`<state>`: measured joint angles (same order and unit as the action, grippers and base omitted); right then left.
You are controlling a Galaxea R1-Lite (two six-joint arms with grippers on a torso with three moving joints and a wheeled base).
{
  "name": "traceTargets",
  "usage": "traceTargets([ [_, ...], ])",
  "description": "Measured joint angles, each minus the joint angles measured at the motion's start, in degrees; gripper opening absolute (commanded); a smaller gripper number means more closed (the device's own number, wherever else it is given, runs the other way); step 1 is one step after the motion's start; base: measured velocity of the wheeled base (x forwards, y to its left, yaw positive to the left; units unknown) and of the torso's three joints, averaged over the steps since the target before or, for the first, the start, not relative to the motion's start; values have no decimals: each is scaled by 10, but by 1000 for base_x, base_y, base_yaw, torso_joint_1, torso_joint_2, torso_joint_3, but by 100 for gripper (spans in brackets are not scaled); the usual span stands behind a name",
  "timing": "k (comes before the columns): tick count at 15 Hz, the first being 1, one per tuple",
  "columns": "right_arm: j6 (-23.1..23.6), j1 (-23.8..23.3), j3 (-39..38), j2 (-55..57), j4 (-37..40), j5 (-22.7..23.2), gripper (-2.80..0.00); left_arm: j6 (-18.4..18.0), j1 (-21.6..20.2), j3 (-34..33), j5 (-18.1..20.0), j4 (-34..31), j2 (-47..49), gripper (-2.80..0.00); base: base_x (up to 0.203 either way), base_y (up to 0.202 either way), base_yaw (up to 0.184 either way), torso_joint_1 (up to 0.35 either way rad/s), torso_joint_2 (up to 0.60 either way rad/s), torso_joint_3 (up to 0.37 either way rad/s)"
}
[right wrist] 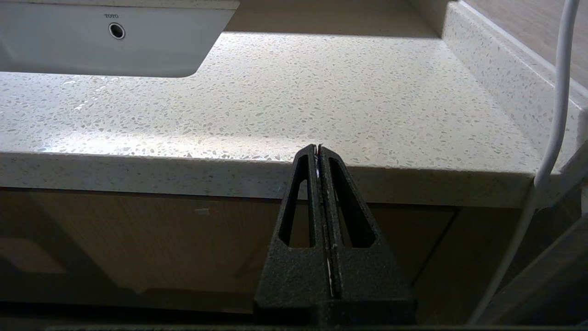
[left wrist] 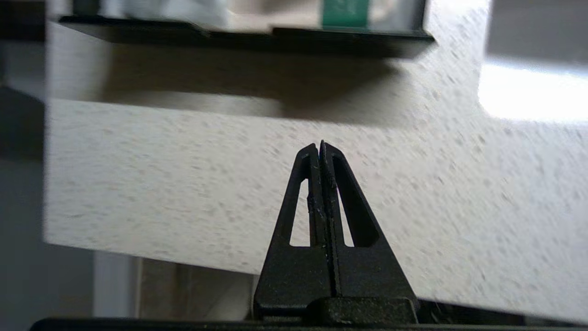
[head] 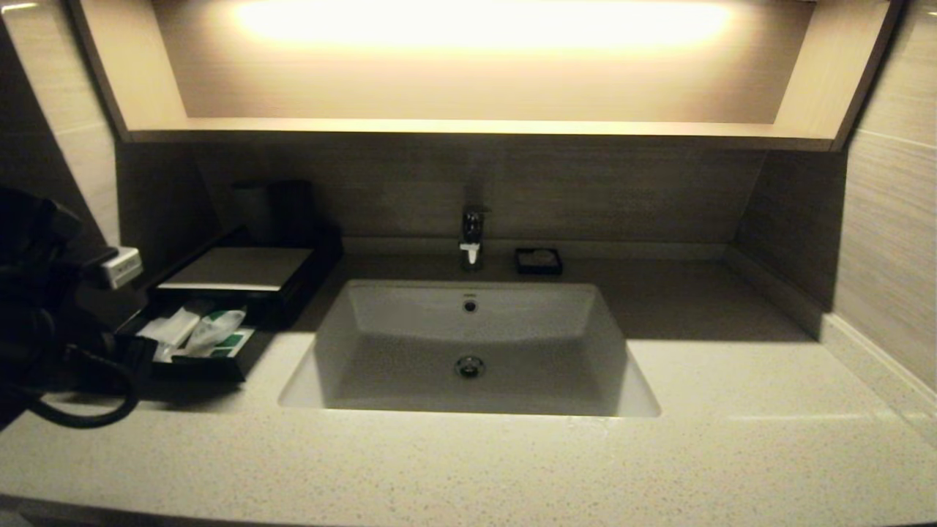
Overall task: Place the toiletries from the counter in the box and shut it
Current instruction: Close the drawer
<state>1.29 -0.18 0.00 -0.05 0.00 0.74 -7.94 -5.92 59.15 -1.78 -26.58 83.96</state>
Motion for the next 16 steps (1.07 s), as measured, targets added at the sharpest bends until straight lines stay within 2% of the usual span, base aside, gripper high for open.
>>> traceTargets([
  [9, 0, 0, 0, 0, 0, 0, -280, -1, 3, -10, 12, -11, 32, -280, 0, 0, 0, 0, 0, 0],
  [11, 0, 0, 0, 0, 0, 0, -280, 0, 3, -16, 36, -11, 34, -280, 0, 0, 0, 0, 0, 0],
  [14, 0, 0, 0, 0, 0, 0, -280, 0, 5, -19, 51, -11, 31, -280, 0, 0, 0, 0, 0, 0],
  [16, 0, 0, 0, 0, 0, 0, -280, 1, 5, -19, 82, -10, 29, -280, 0, 0, 0, 0, 0, 0],
])
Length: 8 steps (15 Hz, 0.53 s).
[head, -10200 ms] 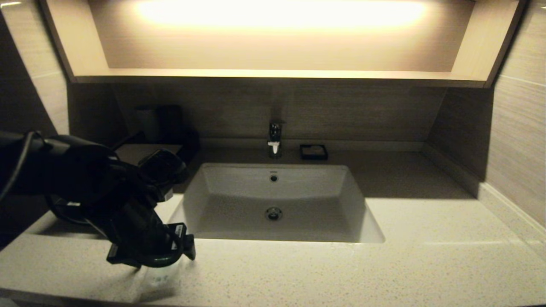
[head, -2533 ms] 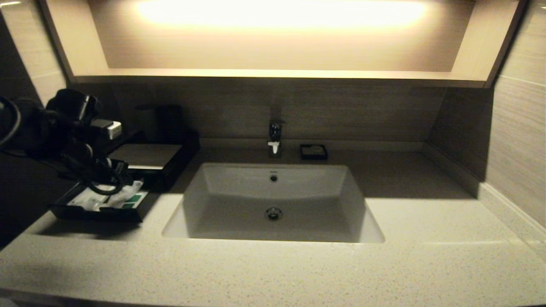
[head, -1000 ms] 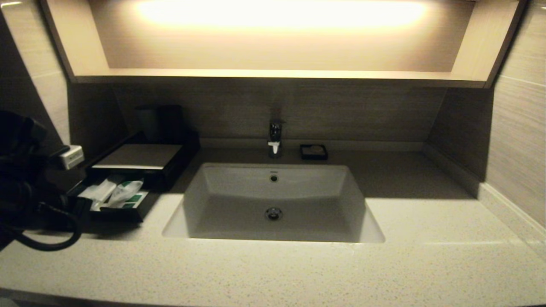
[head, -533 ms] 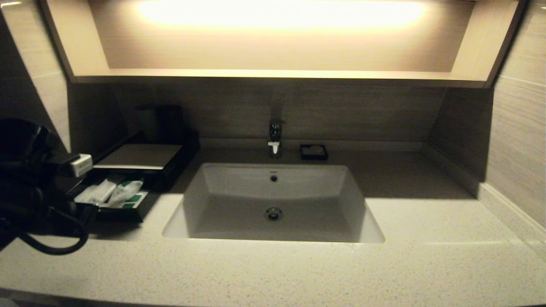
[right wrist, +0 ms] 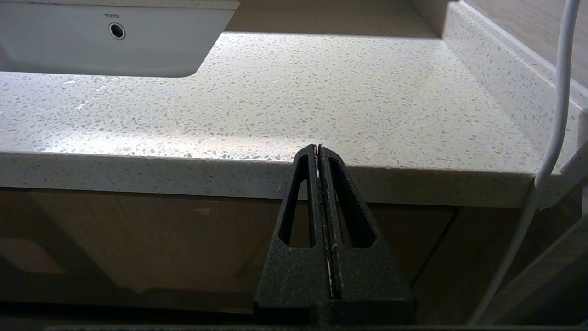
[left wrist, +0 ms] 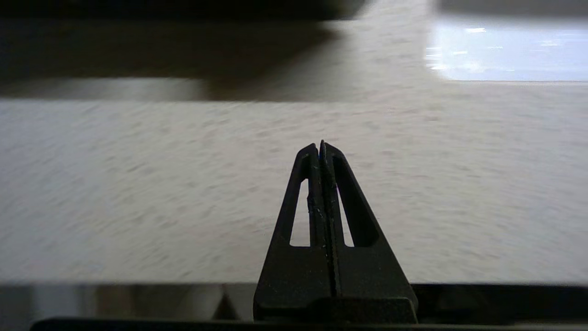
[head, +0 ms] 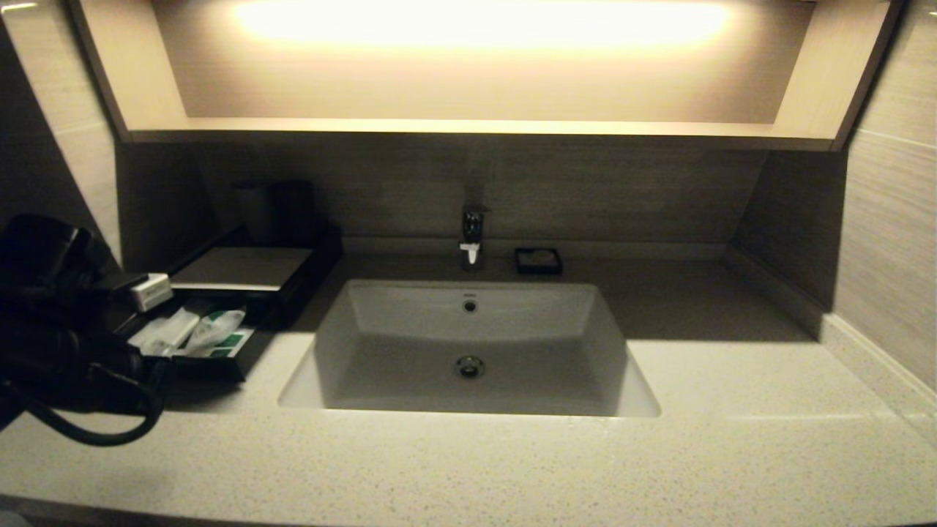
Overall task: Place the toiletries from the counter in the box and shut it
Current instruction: Close the drawer
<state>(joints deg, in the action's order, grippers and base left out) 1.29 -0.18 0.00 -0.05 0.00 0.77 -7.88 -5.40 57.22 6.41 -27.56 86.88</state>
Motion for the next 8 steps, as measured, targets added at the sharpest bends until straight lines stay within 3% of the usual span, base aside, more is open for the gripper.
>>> traceTargets([
  [3, 0, 0, 0, 0, 0, 0, -280, 3, 0, 1, 48, 8, 3, -280, 0, 0, 0, 0, 0, 0],
  [8, 0, 0, 0, 0, 0, 0, -280, 3, -1, 8, 48, 12, 19, -280, 0, 0, 0, 0, 0, 0],
])
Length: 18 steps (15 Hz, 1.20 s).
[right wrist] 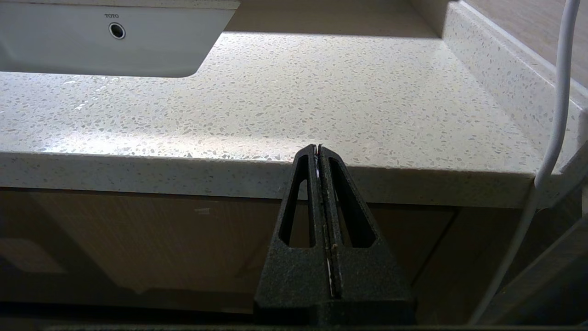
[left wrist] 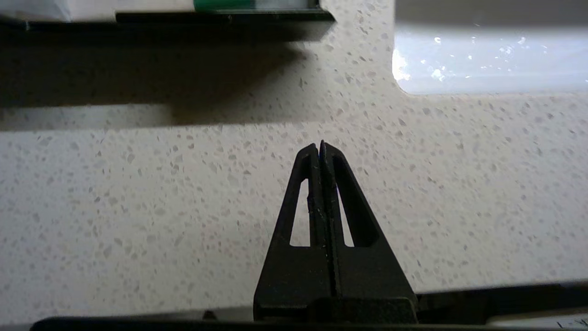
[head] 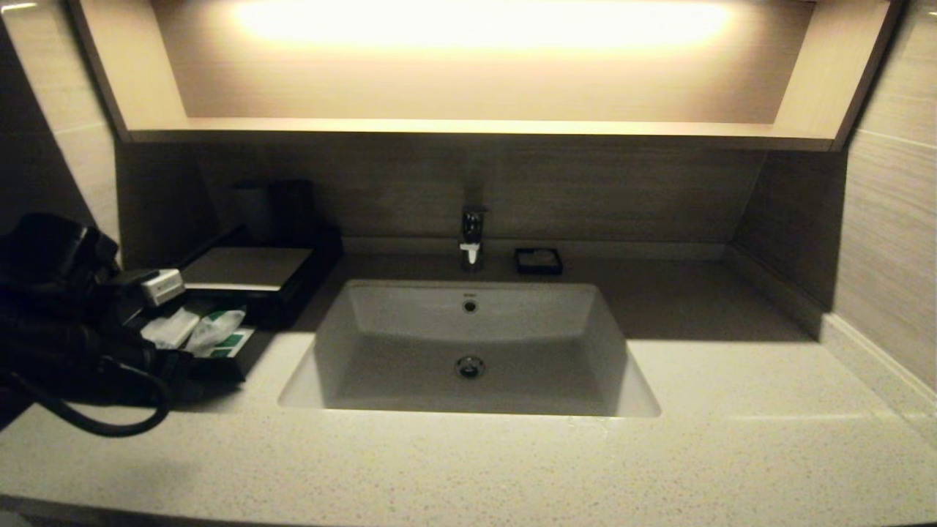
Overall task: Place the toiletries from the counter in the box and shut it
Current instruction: Close the drawer
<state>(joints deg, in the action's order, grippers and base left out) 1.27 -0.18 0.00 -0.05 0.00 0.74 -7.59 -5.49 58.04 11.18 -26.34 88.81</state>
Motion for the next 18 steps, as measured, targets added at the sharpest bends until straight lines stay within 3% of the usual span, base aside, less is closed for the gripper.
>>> traceTargets([
  [6, 0, 0, 0, 0, 0, 0, -280, 1, 0, 1, -8, 41, 36, -280, 0, 0, 0, 0, 0, 0],
  [11, 0, 0, 0, 0, 0, 0, -280, 1, 0, 8, -59, 103, 74, -280, 0, 0, 0, 0, 0, 0],
  [18, 0, 0, 0, 0, 0, 0, -280, 1, 0, 27, -60, 113, 97, -280, 0, 0, 0, 0, 0, 0],
])
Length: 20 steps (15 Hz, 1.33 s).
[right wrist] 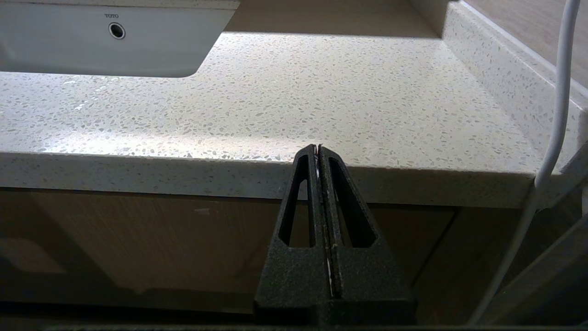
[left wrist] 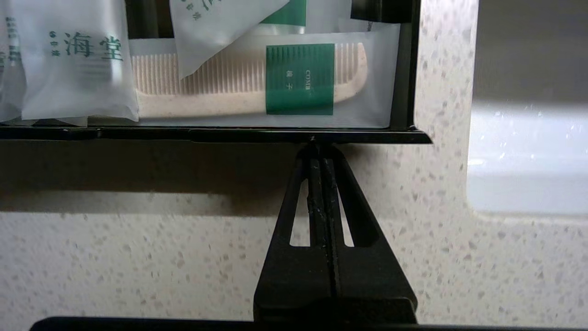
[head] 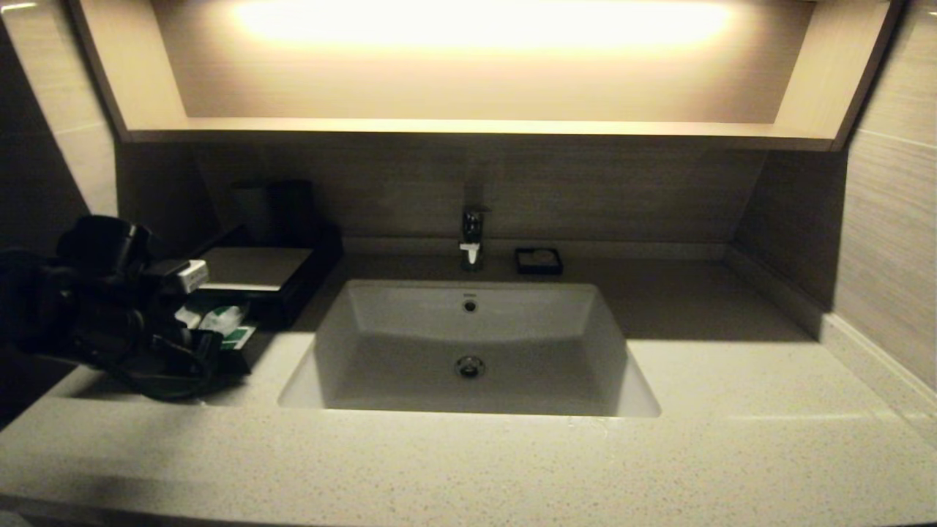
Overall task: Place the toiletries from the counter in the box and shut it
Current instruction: Close the drawer
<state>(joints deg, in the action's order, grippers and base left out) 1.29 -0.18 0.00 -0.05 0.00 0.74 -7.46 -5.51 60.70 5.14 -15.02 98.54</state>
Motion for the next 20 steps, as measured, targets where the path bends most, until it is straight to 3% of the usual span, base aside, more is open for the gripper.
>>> traceTargets([
  [20, 0, 0, 0, 0, 0, 0, -280, 5, 12, 53, 0, 77, 59, -280, 0, 0, 0, 0, 0, 0],
])
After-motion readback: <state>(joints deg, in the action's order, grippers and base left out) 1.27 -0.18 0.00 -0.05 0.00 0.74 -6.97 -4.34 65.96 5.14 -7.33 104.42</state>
